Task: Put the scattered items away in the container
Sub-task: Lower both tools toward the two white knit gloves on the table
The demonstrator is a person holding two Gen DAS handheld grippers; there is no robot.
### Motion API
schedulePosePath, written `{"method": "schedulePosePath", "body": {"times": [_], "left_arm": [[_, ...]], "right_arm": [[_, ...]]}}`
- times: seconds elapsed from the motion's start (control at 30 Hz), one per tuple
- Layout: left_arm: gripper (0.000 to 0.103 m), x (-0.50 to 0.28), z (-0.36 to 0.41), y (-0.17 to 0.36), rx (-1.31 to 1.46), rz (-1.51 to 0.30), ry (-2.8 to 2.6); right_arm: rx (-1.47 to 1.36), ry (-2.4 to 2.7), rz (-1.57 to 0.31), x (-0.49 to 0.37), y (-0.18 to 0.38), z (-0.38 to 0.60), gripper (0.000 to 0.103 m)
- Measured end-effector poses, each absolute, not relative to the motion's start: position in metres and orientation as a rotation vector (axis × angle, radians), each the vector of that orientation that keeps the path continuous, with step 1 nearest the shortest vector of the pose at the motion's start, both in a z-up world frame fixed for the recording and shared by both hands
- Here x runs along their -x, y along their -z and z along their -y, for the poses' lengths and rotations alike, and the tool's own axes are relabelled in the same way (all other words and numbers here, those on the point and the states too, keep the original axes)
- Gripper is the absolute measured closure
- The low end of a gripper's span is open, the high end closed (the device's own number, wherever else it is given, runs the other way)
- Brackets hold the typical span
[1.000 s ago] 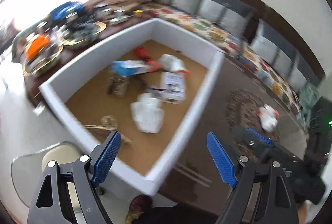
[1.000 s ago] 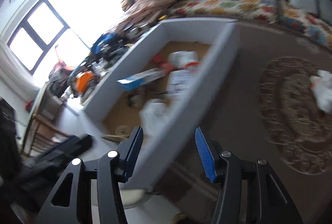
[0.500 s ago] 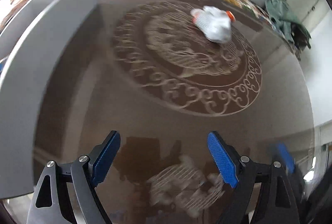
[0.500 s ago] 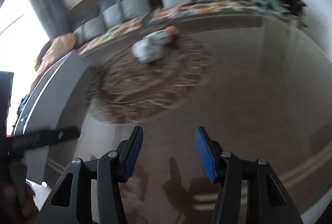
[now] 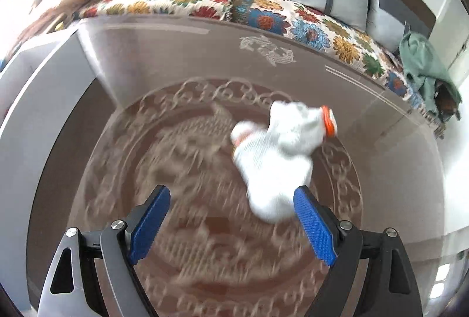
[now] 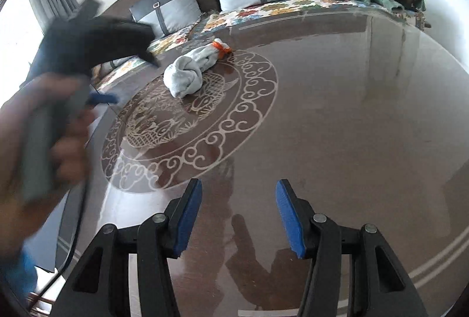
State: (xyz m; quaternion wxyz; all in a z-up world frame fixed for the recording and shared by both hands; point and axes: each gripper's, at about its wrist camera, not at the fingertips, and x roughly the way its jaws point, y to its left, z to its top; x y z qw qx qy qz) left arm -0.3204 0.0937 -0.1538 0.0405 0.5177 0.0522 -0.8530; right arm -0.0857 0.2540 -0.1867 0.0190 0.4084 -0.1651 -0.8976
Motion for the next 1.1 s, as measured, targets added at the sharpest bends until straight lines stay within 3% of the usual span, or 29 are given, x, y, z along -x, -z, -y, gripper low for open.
{"method": "schedulePosePath", "body": {"times": [0.2,0.33,0.6,0.67,0.83,1.0,1.1], "left_arm": [[0.013,0.347,-0.094,0.183,-1.633,0.018,2.534],[0.004,0.351,-0.084,0.186,-1.603,0.168,2.532],[0.003,0.354,-0.054,0.200,-1.666,0.287,2.473],[0.003,0.355,-0.041,0.206,-1.708,0.253,2.460],[0.004,0.344,-0.028,0.206,-1.726,0.248,2.513],[0.004,0.310,-0.039,0.189,-1.744,0.248,2.681],[0.004,0.295,-0.047,0.166,-1.686,0.249,2.789]], "right_arm": [[-1.133,2.757,0.354,0.185,0.141,-0.280,0.050],[-1.212,2.598,0.084,0.298,0.118,-0.279,0.050],[-1.354,2.252,-0.365,0.414,0.153,-0.197,0.050],[-1.399,2.263,-0.440,0.422,0.171,-0.184,0.049],[-1.453,2.214,-0.347,0.414,0.188,-0.198,0.052],[-1.511,2.040,-0.482,0.351,0.190,-0.215,0.052],[-1.603,1.932,-0.446,0.294,0.202,-0.228,0.053]]}}
